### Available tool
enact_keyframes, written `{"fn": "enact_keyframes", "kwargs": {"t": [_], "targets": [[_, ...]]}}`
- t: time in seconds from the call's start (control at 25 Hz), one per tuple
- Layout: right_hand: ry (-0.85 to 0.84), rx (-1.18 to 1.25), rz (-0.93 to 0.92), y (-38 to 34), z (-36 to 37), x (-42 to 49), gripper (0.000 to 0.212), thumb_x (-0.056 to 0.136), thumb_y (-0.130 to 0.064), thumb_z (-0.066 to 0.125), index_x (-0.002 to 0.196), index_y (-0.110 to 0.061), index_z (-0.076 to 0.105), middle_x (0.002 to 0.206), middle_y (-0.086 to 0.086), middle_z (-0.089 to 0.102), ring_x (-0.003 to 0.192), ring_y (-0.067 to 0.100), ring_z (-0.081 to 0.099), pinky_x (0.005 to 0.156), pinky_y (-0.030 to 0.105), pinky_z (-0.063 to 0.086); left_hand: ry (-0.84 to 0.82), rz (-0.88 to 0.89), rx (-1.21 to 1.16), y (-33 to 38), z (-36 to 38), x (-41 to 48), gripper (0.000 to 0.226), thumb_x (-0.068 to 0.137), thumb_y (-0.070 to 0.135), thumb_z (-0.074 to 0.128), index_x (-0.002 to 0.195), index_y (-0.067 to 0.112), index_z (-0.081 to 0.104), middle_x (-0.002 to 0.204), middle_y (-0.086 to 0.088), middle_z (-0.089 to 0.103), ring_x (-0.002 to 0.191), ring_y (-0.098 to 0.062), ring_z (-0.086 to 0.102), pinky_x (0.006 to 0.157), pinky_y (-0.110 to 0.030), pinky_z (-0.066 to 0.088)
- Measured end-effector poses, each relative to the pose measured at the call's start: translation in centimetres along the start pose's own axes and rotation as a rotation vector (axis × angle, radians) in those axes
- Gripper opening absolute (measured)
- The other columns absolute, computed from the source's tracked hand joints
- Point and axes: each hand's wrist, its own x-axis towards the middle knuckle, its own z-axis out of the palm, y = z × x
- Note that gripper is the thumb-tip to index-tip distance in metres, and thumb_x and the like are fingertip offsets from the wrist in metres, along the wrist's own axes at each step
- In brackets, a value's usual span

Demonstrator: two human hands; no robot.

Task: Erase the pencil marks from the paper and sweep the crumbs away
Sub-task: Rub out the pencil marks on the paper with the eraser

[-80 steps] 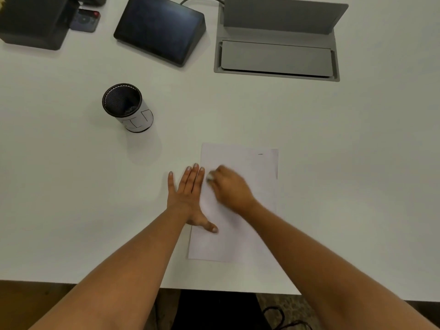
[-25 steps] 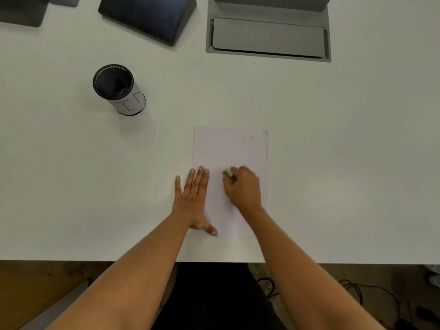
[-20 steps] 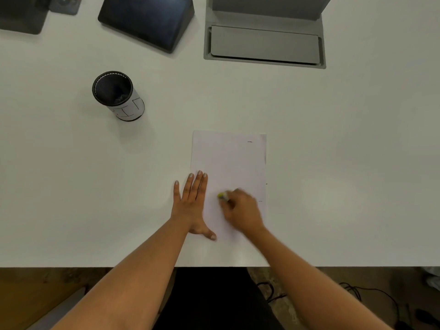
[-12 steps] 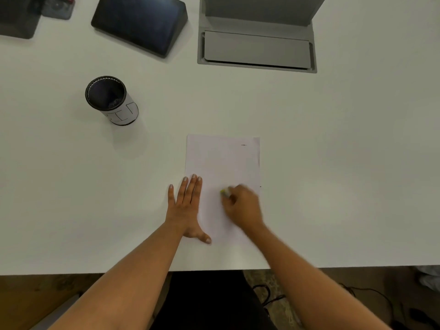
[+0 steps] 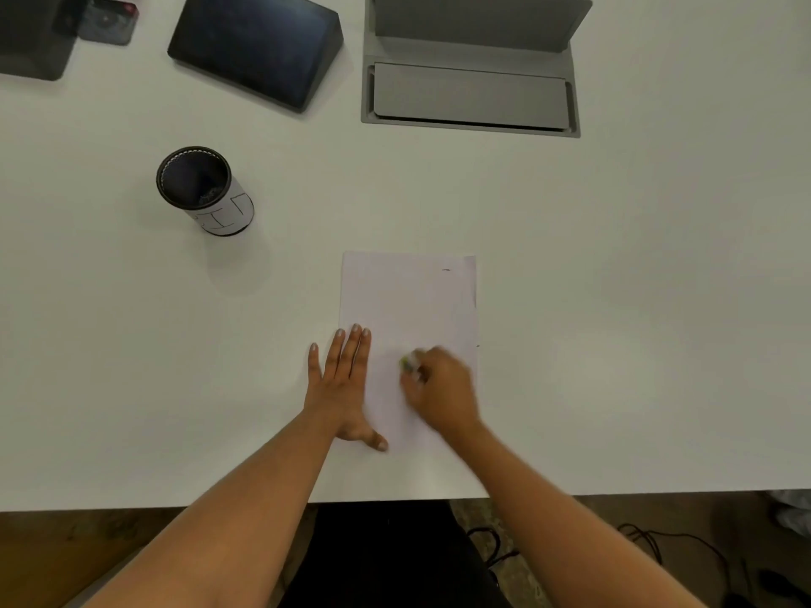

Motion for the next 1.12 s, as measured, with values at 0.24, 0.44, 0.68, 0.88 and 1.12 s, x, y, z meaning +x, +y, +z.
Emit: {"fn": "enact_keyframes", "kwargs": {"t": [0.24, 0.44, 0.68, 0.88, 1.12], "targets": [[0.058, -0.057, 0.093, 3.8, -1.6, 3.4, 0.022, 0.082, -0.019, 0.064, 0.064, -0.006, 0.061, 0.066, 0.017, 0.06, 0.06, 0.034, 0.057, 0.055, 0.031, 0.039, 0.006, 0.002, -0.014, 0.0, -0.1, 0.0, 0.168, 0.047, 0.086, 0.073, 0.132, 0.014, -0.053, 0.137, -0.003, -0.061, 0.13, -0.025, -0.053, 0.109, -0.058, -0.028], [0.114, 0.006, 0.072, 2.1, -1.6, 2.7, 0.018, 0.079, -0.016, 0.064, 0.063, -0.01, 0.059, 0.066, 0.013, 0.058, 0.058, 0.028, 0.053, 0.055, 0.027, 0.034, -0.001, 0.001, -0.01, 0.0, -0.1, -0.1, 0.168, 0.048, 0.087, 0.073, 0.127, 0.014, -0.056, 0.136, -0.004, -0.062, 0.129, -0.026, -0.054, 0.109, -0.058, -0.027], [0.002, -0.091, -0.205, 3.2, 0.0, 1.6, 0.005, 0.081, -0.013, 0.066, 0.078, -0.009, 0.066, 0.071, 0.014, 0.06, 0.06, 0.034, 0.059, 0.052, 0.032, 0.044, 0.011, 0.006, -0.029, -0.1, 0.1, 0.0, 0.168, 0.047, 0.086, 0.073, 0.126, 0.015, -0.057, 0.135, -0.003, -0.062, 0.135, -0.027, -0.049, 0.108, -0.058, -0.028], [0.235, 0.196, 0.211, 8.1, -5.2, 5.2, 0.02, 0.084, -0.018, 0.065, 0.066, -0.01, 0.061, 0.056, 0.006, 0.054, 0.053, 0.016, 0.047, 0.054, 0.027, 0.039, 0.006, 0.011, -0.051, -0.2, 0.3, 0.2, 0.168, 0.046, 0.086, 0.074, 0.13, 0.016, -0.054, 0.138, -0.002, -0.06, 0.134, -0.025, -0.05, 0.11, -0.059, -0.027], [0.283, 0.761, 0.613, 12.0, -6.4, 2.6, 0.024, 0.091, -0.029, 0.06, 0.092, -0.008, 0.072, 0.067, 0.002, 0.06, 0.06, 0.013, 0.052, 0.064, 0.023, 0.046, 0.021, 0.029, -0.086, -0.4, 0.4, 0.1, 0.168, 0.046, 0.084, 0.076, 0.132, 0.018, -0.052, 0.139, 0.001, -0.059, 0.131, -0.023, -0.052, 0.111, -0.059, -0.026]]}}
